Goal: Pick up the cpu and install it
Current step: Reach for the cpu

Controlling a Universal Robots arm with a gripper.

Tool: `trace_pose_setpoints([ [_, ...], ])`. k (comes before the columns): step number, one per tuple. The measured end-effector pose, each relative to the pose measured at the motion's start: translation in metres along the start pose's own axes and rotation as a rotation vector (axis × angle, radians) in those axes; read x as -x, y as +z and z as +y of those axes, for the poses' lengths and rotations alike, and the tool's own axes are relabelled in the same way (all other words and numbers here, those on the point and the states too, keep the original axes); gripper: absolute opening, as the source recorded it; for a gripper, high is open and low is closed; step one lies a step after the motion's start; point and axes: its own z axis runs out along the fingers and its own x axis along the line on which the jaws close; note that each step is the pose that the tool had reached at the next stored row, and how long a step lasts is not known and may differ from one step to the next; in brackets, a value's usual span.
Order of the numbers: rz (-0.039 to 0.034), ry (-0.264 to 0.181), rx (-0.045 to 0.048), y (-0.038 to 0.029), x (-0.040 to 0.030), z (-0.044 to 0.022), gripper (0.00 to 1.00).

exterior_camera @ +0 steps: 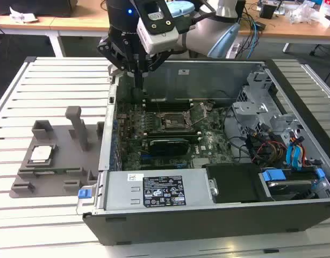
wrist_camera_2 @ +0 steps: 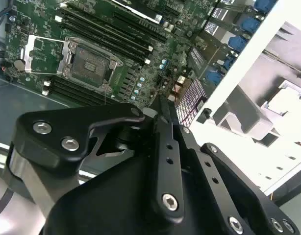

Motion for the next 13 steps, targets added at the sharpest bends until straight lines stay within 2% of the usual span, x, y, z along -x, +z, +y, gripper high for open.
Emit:
trace_pose_setpoints([
  [1,0.0000,0.000,0.0000,0.0000,-0.0002,0.0000,0.11],
  [10,0.0000,0.000,0.0000,-0.0006,-0.0221,-0.0016,0.11],
  [11,0.0000,0.000,0.0000,-0.0008,-0.0306,-0.0023,0.11],
  [13,0.0000,0.000,0.0000,-0.0010,-0.0367,-0.0027,0.11],
])
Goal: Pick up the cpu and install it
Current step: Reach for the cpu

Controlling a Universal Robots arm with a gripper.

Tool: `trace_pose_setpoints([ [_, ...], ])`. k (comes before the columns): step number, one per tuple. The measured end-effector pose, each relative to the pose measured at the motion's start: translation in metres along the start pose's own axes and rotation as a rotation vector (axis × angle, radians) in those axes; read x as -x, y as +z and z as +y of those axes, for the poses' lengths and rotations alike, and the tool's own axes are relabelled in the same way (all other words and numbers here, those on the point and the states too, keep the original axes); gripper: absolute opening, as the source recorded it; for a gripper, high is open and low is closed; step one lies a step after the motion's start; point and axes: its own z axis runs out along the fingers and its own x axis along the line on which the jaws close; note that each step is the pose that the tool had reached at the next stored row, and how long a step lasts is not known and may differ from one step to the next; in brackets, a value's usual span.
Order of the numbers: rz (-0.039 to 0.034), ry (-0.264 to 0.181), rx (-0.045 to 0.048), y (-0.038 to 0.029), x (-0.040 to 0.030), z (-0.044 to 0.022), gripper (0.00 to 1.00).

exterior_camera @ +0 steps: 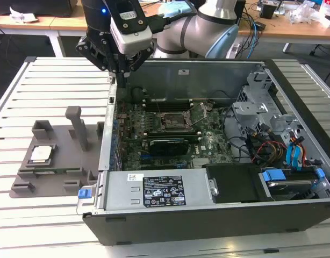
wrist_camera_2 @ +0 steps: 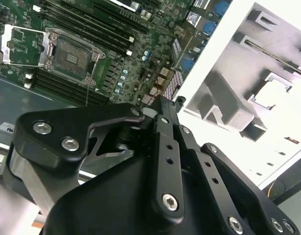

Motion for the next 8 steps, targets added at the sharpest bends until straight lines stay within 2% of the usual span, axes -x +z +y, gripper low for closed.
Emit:
trace_pose_setpoints([
  [8,0.0000,0.000,0.0000,-0.0007,-0.0266,-0.0020,0.11],
])
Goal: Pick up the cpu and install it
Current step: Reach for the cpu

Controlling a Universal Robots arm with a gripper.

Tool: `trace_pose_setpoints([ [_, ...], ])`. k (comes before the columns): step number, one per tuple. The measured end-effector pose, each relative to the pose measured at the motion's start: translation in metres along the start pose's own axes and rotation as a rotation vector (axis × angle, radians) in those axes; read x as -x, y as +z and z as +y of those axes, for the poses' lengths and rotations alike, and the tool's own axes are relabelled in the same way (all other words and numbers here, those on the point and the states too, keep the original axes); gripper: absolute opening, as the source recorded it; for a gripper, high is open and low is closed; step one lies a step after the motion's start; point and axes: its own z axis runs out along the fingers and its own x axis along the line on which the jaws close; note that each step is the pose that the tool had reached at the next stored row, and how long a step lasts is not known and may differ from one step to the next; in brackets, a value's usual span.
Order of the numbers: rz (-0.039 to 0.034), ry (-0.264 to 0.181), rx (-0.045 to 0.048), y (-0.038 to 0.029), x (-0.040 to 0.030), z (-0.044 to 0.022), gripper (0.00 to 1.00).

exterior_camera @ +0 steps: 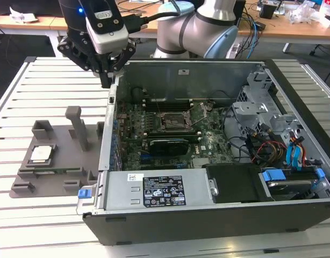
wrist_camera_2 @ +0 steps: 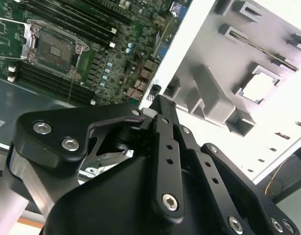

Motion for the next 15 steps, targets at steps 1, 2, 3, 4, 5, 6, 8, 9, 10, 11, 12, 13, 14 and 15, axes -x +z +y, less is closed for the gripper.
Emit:
trace_pose_setpoints([
  [1,-0.0001,0.000,0.0000,-0.0001,-0.0033,-0.0003,0.11],
  [2,0.0000,0.000,-0.0001,-0.0002,-0.0065,-0.0005,0.11],
  [3,0.0000,0.000,0.0000,-0.0003,-0.0111,-0.0008,0.11],
  [4,0.0000,0.000,0.0000,-0.0003,-0.0138,-0.0010,0.11],
  [5,0.0000,0.000,0.0000,-0.0004,-0.0173,-0.0013,0.11],
  [6,0.0000,0.000,0.0000,-0.0004,-0.0187,-0.0014,0.11],
  [8,-0.0001,0.000,0.0000,-0.0005,-0.0222,-0.0017,0.11],
  [9,0.0000,0.000,0.0000,-0.0005,-0.0239,-0.0018,0.11],
  [10,0.0000,0.000,0.0000,-0.0006,-0.0262,-0.0019,0.11],
  [11,0.0000,0.000,0.0001,-0.0006,-0.0289,-0.0021,0.11],
  [12,-0.0001,0.000,0.0001,-0.0007,-0.0330,-0.0025,0.11],
  [13,0.0000,0.000,-0.0001,-0.0008,-0.0352,-0.0026,0.11],
  [14,0.0001,0.000,0.0000,-0.0009,-0.0376,-0.0028,0.11],
  [15,0.0000,0.000,0.0000,-0.0009,-0.0397,-0.0029,0.11],
])
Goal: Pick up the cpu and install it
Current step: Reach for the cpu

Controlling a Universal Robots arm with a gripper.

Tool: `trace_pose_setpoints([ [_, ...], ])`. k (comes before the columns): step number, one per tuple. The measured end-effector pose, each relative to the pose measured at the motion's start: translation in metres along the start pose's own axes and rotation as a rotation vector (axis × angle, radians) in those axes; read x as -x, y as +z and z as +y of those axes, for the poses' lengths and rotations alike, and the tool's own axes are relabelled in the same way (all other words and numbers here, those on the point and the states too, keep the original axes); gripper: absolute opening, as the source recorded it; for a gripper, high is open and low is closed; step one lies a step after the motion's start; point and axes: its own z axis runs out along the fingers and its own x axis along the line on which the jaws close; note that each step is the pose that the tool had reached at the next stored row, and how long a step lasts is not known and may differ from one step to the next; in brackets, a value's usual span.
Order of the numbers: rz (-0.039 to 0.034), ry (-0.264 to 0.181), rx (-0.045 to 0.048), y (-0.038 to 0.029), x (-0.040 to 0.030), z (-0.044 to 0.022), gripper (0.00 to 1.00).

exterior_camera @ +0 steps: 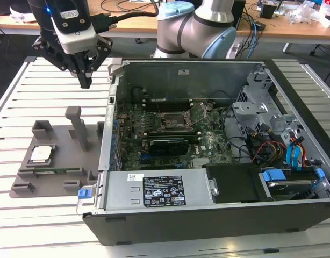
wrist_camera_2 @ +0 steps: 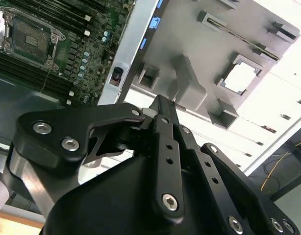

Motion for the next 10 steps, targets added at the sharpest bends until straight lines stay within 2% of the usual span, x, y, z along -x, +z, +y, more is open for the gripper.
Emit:
trace_pose_setpoints([
  [4,-0.0001,0.000,0.0001,-0.0002,-0.0120,-0.0009,0.11],
  [10,-0.0001,0.000,0.0000,-0.0006,-0.0241,-0.0018,0.11],
])
